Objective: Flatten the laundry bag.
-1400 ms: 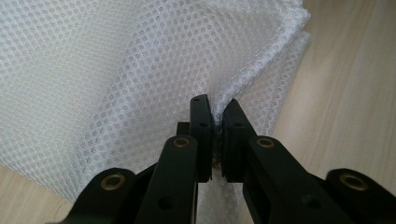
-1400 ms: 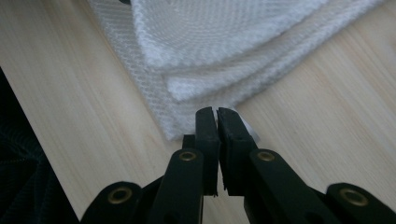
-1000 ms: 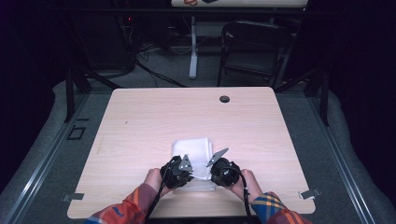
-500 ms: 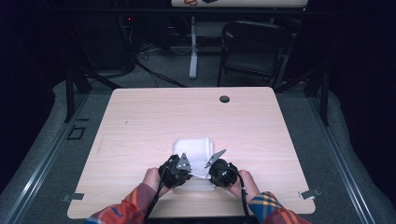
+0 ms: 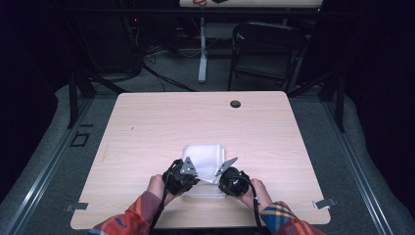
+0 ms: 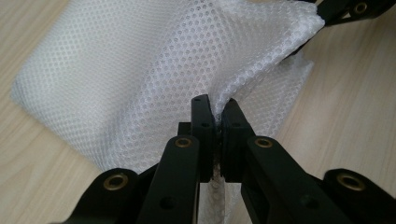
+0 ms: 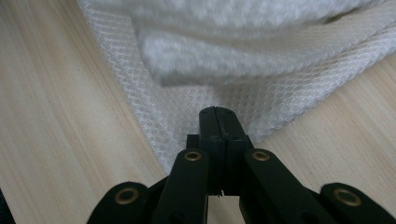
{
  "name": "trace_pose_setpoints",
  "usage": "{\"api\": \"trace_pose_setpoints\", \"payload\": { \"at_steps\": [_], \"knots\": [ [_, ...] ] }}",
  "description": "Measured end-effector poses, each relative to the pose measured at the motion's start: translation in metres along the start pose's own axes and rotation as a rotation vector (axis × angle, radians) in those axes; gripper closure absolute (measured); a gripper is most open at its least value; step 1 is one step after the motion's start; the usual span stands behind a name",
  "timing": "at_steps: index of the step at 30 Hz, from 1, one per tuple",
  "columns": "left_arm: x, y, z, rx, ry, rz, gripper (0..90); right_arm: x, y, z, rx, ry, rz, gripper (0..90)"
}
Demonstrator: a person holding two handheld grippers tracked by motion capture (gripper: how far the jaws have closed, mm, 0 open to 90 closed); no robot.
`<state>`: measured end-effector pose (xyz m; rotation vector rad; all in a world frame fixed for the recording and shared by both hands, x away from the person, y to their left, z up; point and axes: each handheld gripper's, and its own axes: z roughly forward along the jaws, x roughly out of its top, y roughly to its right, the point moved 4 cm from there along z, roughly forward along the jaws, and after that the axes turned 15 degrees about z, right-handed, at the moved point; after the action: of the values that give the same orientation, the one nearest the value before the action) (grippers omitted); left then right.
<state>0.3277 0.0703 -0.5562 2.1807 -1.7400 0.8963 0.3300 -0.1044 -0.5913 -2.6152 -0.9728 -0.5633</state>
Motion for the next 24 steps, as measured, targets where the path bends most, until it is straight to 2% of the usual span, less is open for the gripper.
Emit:
{"api": "trace_pose_setpoints", "payload": {
  "at_steps": [7,12,18,24],
  "knots": [
    [-0.003,-0.004,-0.006,0.025,0.02,-0.049,86.5,0.0,0.001,-0.001,-0.001,-0.008,0.003,90.0],
    [-0.005,-0.007,-0.009,0.036,0.026,-0.063,86.5,0.0,0.002,0.0,0.011,-0.002,0.014,90.0],
    [-0.01,-0.012,-0.014,0.05,0.036,-0.087,86.4,0.0,0.002,-0.001,0.002,-0.003,0.01,90.0],
    [-0.013,-0.015,-0.018,0.036,0.046,-0.095,86.3,0.0,0.003,-0.001,0.003,-0.003,0.01,90.0]
  ]
}}
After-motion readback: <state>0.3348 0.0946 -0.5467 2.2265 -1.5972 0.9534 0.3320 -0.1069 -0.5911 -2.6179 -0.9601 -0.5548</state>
